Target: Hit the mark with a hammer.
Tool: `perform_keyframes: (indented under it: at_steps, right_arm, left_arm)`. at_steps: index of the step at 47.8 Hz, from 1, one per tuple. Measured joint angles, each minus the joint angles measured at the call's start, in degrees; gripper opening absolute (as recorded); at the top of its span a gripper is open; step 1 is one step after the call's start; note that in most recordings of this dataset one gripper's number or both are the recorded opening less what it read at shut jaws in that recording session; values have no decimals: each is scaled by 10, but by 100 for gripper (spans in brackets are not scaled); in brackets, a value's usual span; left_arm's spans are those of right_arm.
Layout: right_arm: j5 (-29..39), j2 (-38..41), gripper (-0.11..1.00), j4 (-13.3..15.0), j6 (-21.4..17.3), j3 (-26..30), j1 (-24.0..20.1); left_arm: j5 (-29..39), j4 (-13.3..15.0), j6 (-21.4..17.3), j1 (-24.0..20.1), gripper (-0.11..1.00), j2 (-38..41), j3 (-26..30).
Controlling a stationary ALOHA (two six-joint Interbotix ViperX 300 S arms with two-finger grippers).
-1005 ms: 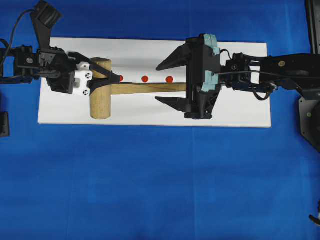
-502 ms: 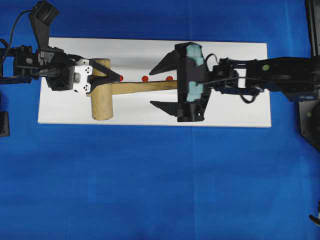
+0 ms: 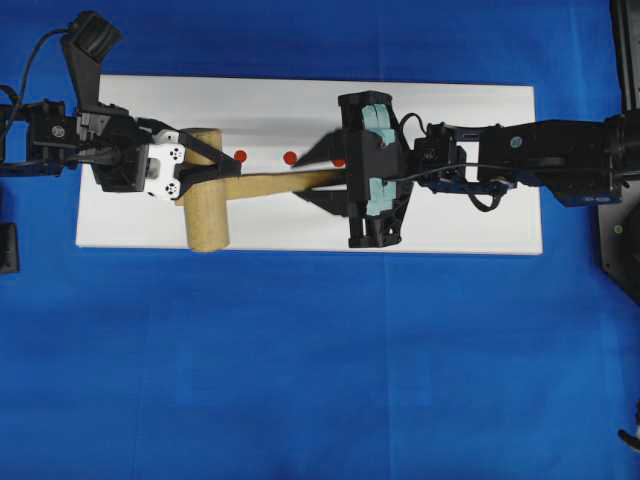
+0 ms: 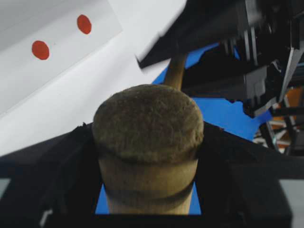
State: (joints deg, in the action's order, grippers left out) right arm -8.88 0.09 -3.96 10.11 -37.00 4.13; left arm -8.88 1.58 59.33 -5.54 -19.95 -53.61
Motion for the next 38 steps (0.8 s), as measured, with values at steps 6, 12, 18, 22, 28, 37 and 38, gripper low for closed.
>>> perform_keyframes:
  at_steps: [6, 12, 18, 22, 28, 37, 38]
  right_arm:
    - [0, 1, 8, 2, -1, 0, -1]
    - [-1, 0, 8, 2, -1, 0, -1]
    - [0, 0, 8, 3, -1, 0, -2]
    - [0, 0, 8, 3, -1, 0, -2]
    - [0, 1, 8, 3, 0, -1, -3]
    - [0, 0, 8, 3, -2, 0, -4]
    - [-1, 0, 8, 3, -1, 0, -5]
  left_arm:
    - [-2, 0, -3, 1, 48, 0, 0]
    - [-1, -2, -11, 4, 48, 0, 0]
    - [-2, -3, -26, 6, 48, 1, 1]
    - [-1, -3, -33, 7, 48, 1, 1]
    - [-2, -3, -35, 7, 48, 1, 1]
    - [-2, -3, -35, 7, 47, 1, 1]
    - [-2, -4, -36, 7, 47, 1, 1]
